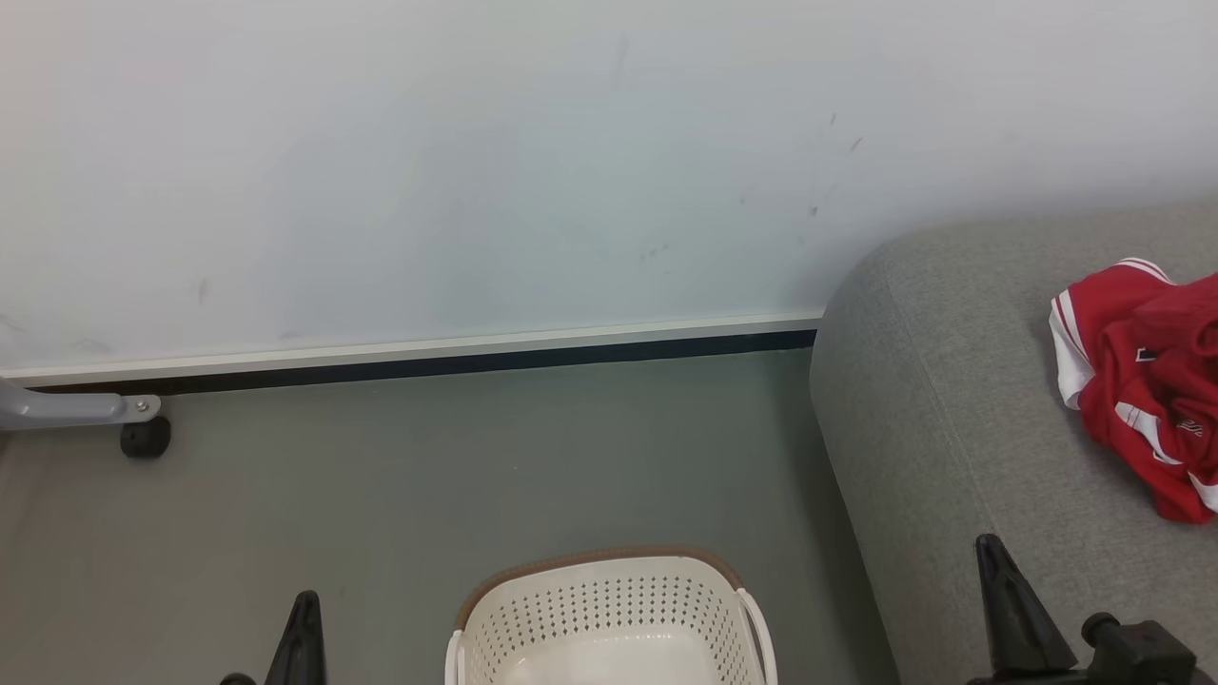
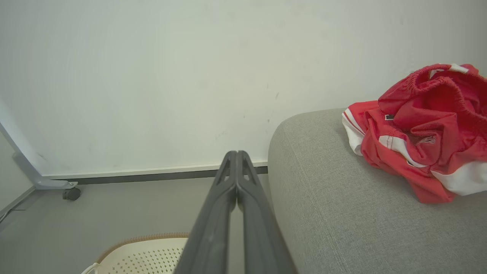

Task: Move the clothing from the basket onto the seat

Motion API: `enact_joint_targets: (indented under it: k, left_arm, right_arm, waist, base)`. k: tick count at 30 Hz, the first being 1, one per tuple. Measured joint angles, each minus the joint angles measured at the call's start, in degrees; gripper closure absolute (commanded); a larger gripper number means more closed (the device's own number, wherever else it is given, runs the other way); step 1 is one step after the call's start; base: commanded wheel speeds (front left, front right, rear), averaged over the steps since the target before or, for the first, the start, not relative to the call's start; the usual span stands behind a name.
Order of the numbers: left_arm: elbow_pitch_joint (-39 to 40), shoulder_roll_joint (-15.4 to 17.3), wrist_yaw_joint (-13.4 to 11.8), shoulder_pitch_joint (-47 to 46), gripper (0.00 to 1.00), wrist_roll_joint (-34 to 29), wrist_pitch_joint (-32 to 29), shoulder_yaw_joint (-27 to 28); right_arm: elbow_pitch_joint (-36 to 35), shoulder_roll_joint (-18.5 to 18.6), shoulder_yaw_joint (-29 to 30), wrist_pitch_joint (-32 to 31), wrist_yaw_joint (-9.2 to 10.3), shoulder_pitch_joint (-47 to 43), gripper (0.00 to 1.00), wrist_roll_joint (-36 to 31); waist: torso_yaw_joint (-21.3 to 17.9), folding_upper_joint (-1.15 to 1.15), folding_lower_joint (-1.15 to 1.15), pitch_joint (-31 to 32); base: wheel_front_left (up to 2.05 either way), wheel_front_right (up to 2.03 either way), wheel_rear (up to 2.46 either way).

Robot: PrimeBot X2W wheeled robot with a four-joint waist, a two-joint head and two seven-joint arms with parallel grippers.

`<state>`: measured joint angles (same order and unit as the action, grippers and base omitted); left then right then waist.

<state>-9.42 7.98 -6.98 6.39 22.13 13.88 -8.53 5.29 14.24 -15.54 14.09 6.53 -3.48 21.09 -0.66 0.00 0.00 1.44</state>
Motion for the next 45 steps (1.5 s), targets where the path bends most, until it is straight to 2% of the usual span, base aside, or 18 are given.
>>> enact_joint_targets:
  k: [6, 45]
  left_arm:
    - [-0.37, -0.23, 0.53, -0.07, 1.00, 3.03, -1.11, 0.67]
    - [-2.96, -2.18, 5.55, -3.75, 1.00, 28.20, -8.73, 5.78]
  right_arm:
    - [0.51, -0.51, 1.32, -1.01, -0.57, 0.10, 1.00, 2.42]
    - [4.57, -4.72, 9.65, -8.86, -5.15, 3.01, 1.00, 28.49]
  waist:
    - [0.04, 0.00, 0.00, -0.10]
    - [0.28, 0.00, 0.01, -0.64]
  base:
    - [0.00, 0.00, 0.00]
    - [0.00, 0.00, 0.00]
